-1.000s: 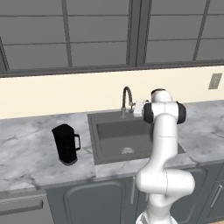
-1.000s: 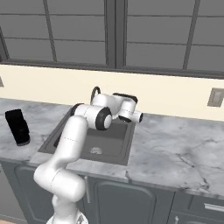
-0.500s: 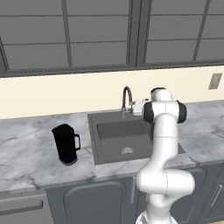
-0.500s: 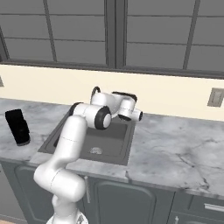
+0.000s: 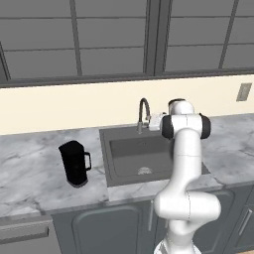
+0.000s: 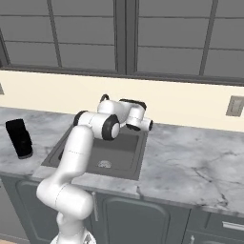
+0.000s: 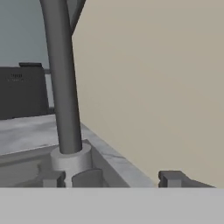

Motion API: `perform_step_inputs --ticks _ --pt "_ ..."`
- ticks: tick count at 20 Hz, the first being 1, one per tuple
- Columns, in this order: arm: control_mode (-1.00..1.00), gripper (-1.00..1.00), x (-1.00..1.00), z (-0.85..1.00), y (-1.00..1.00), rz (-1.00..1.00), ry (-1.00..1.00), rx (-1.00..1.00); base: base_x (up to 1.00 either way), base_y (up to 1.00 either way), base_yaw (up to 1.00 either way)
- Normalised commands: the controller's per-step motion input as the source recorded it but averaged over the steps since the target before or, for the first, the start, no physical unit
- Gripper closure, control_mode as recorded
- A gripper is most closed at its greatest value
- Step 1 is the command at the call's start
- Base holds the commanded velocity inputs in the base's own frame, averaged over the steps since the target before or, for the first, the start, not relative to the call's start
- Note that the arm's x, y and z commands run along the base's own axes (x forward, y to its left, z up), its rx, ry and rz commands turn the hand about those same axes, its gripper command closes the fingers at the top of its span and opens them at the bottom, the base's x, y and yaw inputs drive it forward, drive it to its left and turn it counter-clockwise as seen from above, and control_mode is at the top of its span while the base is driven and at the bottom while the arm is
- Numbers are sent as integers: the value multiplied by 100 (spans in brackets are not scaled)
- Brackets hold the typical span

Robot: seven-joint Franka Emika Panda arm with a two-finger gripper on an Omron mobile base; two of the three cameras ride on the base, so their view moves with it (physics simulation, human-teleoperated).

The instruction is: Turn on the sink faucet and place the jug under the water for a few seconds to fill it up.

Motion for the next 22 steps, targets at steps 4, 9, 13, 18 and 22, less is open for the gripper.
perform_step_inputs --ticks 4,9,13,18,22 --pt "-100 100 15 -1 0 0 2 0 0 0 0" --pt "-100 100 9 -1 0 -5 0 0 0 0 0" --pt "-100 100 15 0 0 -15 0 0 0 0 0" --pt "-100 100 18 -1 -20 -28 3 3 0 0 0" --pt "-100 100 22 -1 -25 -32 4 6 0 0 0"
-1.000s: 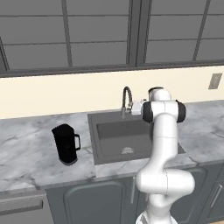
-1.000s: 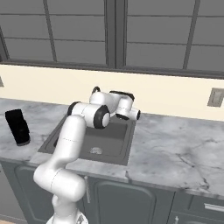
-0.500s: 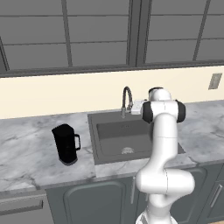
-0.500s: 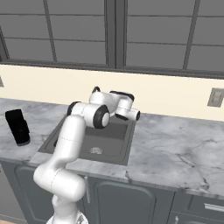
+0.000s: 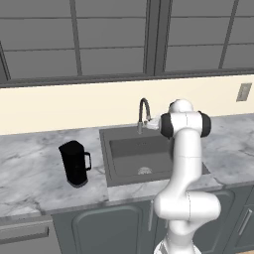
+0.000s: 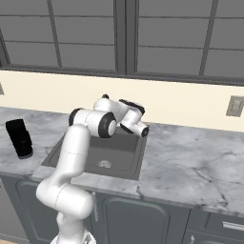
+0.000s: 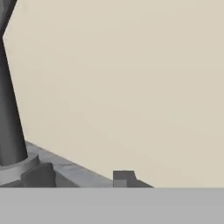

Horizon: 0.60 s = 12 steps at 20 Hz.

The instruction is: Turn on the sink faucet and place the jug under the water for a few seconds to fill it up.

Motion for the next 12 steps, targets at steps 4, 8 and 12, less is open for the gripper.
perform_step_inputs --ticks 4,8,12 --pt "-100 100 18 -1 -44 -30 7 9 0 0 0" --pt "-100 100 18 -6 -63 -25 4 10 0 0 0" --pt "-100 100 13 -13 -74 -22 4 10 0 0 0"
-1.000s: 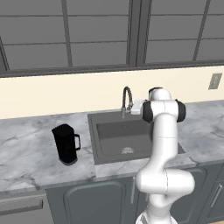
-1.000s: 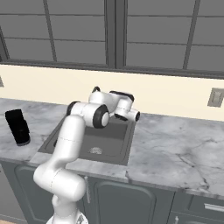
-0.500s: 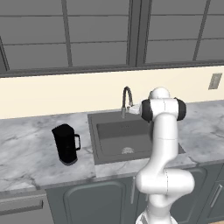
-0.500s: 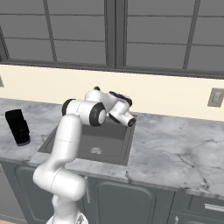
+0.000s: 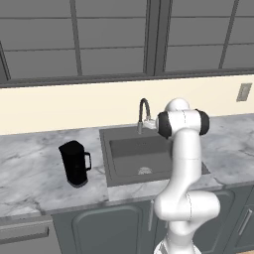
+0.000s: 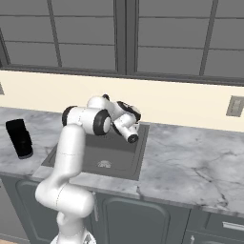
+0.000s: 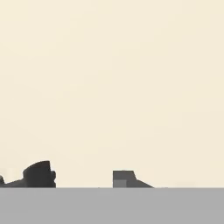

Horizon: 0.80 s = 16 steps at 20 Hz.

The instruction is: Turn on the sink faucet and place the jug under the water for a few seconds to fill it up.

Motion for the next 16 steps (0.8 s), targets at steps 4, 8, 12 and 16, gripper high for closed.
perform_step_inputs --ticks 4,8,12,16 --pt "-100 100 9 -13 -78 -18 9 11 0 0 0" --pt "-100 100 0 -25 -87 -10 11 13 0 0 0" --pt "-100 100 0 -33 -96 -6 9 11 0 0 0" --pt "-100 100 0 -42 -99 -5 11 9 0 0 0"
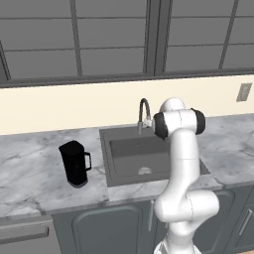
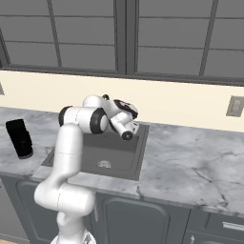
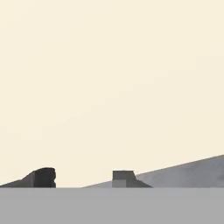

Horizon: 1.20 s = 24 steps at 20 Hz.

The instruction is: Turn on the sink faucet and place the jug under the water for a few seconds to fill it up.

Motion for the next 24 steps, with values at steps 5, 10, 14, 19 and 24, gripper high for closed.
perform_step_inputs --ticks 5,10,14,19,24 --pt "-100 100 0 -46 -97 -4 11 8 0 0 0" --pt "-100 100 0 -46 -81 -1 10 11 0 0 0" --pt "-100 100 0 -49 -62 0 7 10 0 0 0" --pt "-100 100 0 -35 -31 0 8 4 0 0 0" --pt "-100 -100 0 -9 -3 0 7 0 0 0 0"
